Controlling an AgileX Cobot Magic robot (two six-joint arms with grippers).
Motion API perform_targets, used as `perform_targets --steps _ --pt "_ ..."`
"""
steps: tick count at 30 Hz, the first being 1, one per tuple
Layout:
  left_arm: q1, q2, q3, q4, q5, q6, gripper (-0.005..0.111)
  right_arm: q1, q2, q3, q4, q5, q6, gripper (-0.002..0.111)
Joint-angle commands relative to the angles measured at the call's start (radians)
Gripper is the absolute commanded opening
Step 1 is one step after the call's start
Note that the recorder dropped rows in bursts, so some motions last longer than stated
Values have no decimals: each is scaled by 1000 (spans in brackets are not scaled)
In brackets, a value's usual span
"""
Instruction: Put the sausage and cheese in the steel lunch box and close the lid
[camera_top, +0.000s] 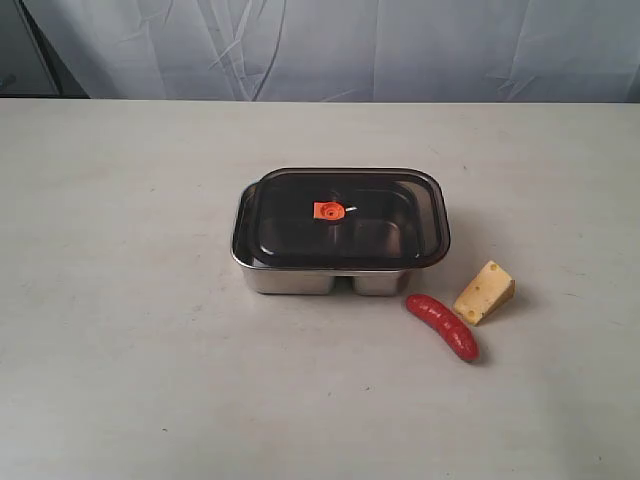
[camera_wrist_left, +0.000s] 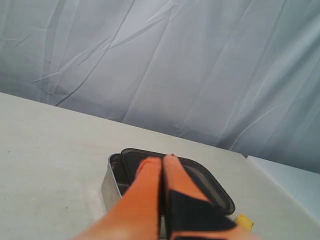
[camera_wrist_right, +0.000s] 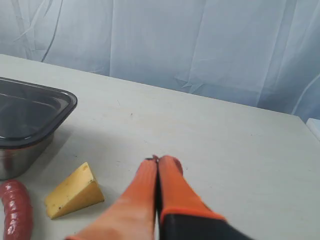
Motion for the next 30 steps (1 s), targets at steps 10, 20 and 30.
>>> perform_targets --steps 10,20,30 --pt "-9 -7 4 1 7 2 0 -6 -6 -5 207 -191 77 -1" --pt "-9 -7 4 1 7 2 0 -6 -6 -5 824 -475 221 -1" --pt "-9 -7 4 1 7 2 0 31 28 -162 443 -342 478 -1"
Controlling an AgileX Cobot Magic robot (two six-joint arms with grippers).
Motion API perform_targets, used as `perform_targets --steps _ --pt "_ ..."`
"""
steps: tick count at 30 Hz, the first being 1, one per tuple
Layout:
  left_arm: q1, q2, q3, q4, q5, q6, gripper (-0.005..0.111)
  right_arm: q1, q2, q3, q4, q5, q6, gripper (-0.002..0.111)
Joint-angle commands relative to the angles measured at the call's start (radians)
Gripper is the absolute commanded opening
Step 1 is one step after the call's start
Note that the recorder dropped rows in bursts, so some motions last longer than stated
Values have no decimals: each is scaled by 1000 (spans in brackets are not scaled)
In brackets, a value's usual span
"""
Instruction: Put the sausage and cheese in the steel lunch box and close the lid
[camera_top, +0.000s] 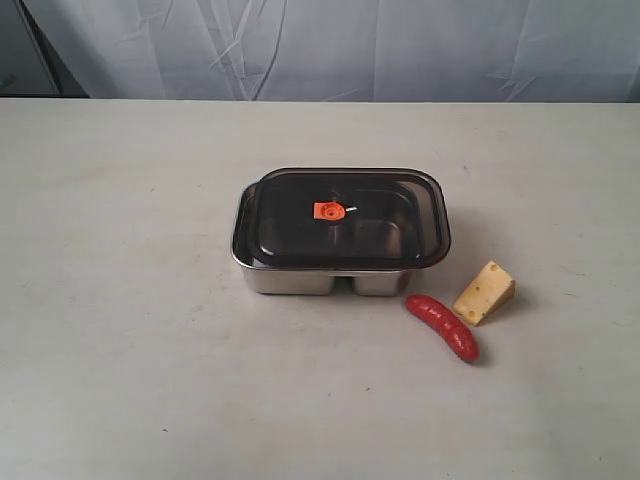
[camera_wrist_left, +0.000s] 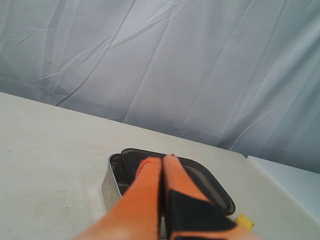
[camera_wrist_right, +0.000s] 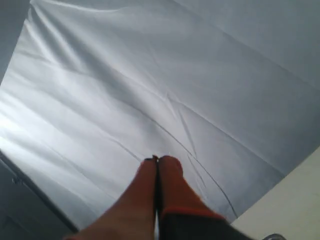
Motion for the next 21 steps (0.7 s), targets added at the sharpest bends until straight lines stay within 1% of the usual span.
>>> perform_targets --steps 1,3,6,7,9,10,11,12,13,15,16,19,21 --pt "-9 -7 4 1 7 2 0 31 72 -153 -264 129 35 -1" --pt "-9 -7 4 1 7 2 0 38 200 -226 -313 200 2 -1" --pt "-9 -7 4 1 7 2 0 38 455 -330 -375 286 -35 -1" --pt "-9 -7 4 1 7 2 0 38 578 -377 -375 330 -47 -1" --pt "-9 -7 4 1 7 2 0 41 746 -463 -364 426 -53 -1" --pt "-9 -7 4 1 7 2 0 45 869 -518 -343 486 -88 -1" --pt "-9 -7 4 1 7 2 0 46 946 -577 -316 541 -135 -1" --pt "-9 -7 4 1 7 2 0 46 1021 -626 -268 583 -225 -1" --pt "-9 -7 4 1 7 2 0 46 1125 -700 -166 645 -348 -1" --pt "-9 -7 4 1 7 2 0 41 1264 -801 13 737 -585 -1" --pt "-9 -7 4 1 7 2 0 29 1332 -874 110 818 -720 -1" --pt "-9 -7 4 1 4 4 0 -35 1488 -1012 382 965 -931 -1" --pt "-9 -7 4 1 4 4 0 -84 1551 -1070 532 1032 -1056 -1"
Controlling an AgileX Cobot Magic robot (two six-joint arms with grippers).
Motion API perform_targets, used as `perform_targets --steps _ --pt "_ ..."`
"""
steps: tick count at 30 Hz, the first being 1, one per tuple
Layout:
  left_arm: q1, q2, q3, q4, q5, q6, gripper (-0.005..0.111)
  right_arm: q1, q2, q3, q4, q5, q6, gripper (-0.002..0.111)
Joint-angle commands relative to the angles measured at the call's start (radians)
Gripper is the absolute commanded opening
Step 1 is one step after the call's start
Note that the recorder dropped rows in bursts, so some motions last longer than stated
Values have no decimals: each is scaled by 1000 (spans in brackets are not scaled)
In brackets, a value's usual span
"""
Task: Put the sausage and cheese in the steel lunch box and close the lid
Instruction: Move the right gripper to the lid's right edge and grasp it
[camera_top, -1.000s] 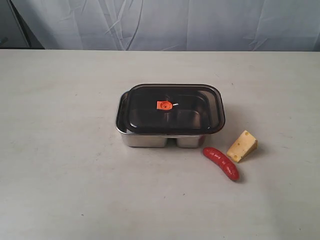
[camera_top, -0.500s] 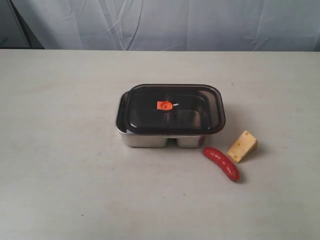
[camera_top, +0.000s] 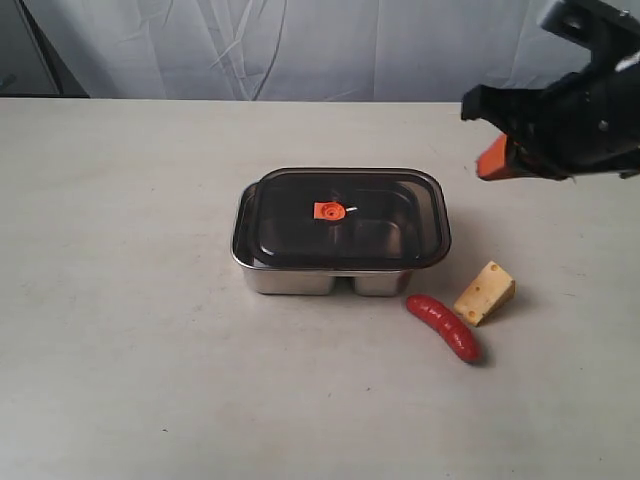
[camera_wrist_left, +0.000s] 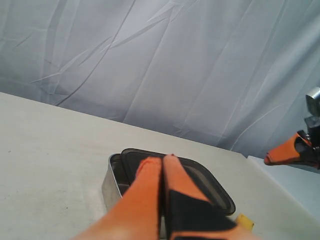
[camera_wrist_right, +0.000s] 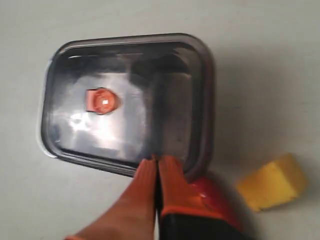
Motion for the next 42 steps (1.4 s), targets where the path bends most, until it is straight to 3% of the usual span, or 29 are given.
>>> perform_targets --steps 1,8,18,21,24,25,27,28,31,40,42 --pt "-9 -7 4 1 4 4 0 -115 165 -140 373 188 -356 -1" --pt "-9 -7 4 1 4 4 0 -346 407 -159 638 500 -554 -1" --pt "-9 -7 4 1 -14 4 0 -361 596 -159 582 500 -606 0" --pt "-9 -7 4 6 -18 4 0 -361 610 -159 582 500 -620 15" --pt "-9 -7 4 22 -18 4 0 -361 615 -159 582 488 -620 46" --pt "-9 -7 4 35 -18 4 0 -358 615 -159 582 474 -620 61" --pt "-9 -7 4 41 -18 4 0 -346 615 -159 582 448 -620 77" --pt "-9 -7 4 44 -18 4 0 -336 615 -159 580 436 -620 80" --pt "-9 -7 4 44 -18 4 0 -292 620 -159 580 406 -620 72" --pt "-9 -7 4 141 -18 4 0 -197 644 -159 624 333 -620 32" --pt "-9 -7 4 166 -18 4 0 -197 644 -159 624 358 -620 19"
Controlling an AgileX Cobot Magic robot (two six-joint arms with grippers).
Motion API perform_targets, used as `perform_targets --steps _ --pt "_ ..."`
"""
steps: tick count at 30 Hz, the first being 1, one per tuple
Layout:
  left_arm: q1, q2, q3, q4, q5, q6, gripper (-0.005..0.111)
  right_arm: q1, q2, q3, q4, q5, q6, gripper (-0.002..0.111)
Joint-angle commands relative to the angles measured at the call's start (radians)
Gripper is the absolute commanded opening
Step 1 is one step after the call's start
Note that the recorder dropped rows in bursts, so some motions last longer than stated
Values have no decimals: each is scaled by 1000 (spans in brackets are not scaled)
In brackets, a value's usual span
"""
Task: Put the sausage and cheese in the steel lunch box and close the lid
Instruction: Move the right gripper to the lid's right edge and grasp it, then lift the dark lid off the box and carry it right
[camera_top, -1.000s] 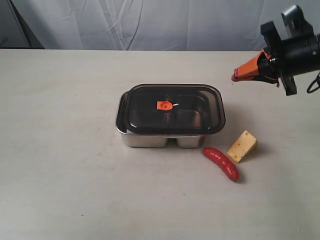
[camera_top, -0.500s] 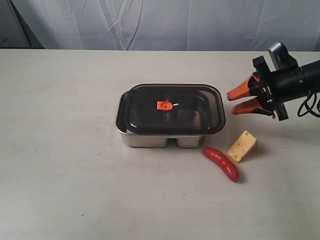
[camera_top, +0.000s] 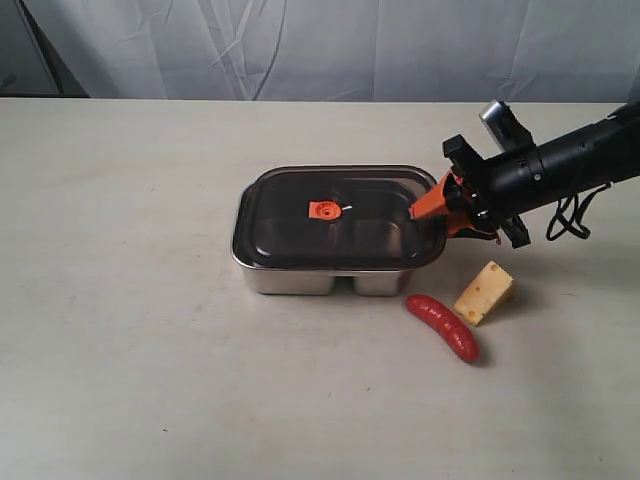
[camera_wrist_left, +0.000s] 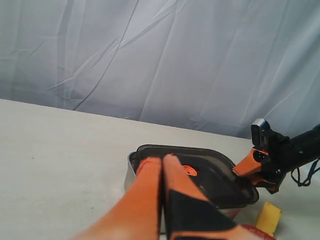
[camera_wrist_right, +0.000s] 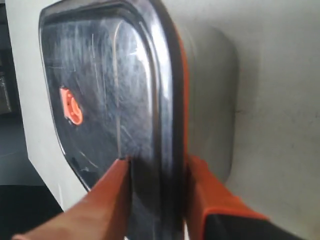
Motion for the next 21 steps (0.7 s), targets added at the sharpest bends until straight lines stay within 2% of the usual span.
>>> perform_targets --steps 1,2,3,14,21 --pt "-9 -7 4 55 -4 0 0 4 0 -2 12 27 -12 12" --pt "-9 -7 4 65 -4 0 0 1 0 -2 12 31 -12 2" --pt "-9 -7 4 72 -4 0 0 1 -2 -2 3 31 -2 0" --pt "-9 -7 4 80 -4 0 0 1 -76 -2 1 71 -2 -1" --pt "-9 -7 4 84 -4 0 0 1 -158 -2 123 157 -21 -1"
